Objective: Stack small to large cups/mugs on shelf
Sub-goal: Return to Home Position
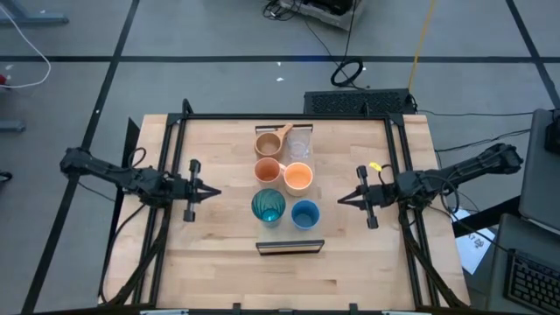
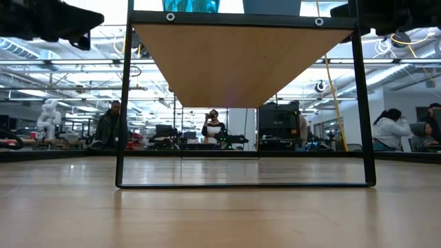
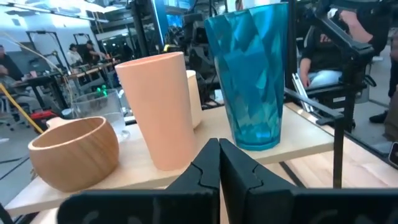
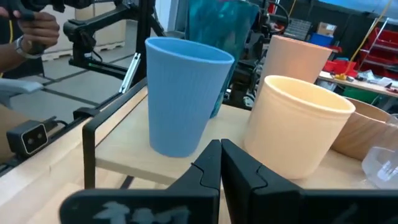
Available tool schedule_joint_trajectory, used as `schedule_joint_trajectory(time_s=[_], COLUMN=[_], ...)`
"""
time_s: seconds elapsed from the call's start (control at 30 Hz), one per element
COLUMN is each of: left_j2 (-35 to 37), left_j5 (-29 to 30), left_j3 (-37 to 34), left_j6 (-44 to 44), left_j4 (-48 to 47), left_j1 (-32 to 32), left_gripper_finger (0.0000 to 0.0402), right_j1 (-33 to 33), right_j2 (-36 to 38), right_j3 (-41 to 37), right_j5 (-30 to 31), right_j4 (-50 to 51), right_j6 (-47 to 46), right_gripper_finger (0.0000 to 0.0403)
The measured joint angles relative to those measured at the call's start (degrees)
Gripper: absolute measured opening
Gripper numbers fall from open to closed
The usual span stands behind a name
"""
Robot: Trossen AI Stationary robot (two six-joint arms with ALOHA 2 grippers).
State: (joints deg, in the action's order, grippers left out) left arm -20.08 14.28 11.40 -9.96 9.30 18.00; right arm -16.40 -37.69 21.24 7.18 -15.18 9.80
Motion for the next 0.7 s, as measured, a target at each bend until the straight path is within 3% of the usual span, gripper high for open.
schedule_joint_trajectory(time_s=[0.7], left_j2=[0.80], left_j5=[0.20], left_j3=[-6.64], left_j6=[0.06], left_j4=[4.48], left_j1=[-1.49], left_gripper_finger=[0.0006], right_j1=[-0.02], right_j2=[6.56], right_j3=[-13.33], right_j5=[-2.84], right_j4=[-10.48], right_j6=[0.33], right_gripper_finger=[0.0000])
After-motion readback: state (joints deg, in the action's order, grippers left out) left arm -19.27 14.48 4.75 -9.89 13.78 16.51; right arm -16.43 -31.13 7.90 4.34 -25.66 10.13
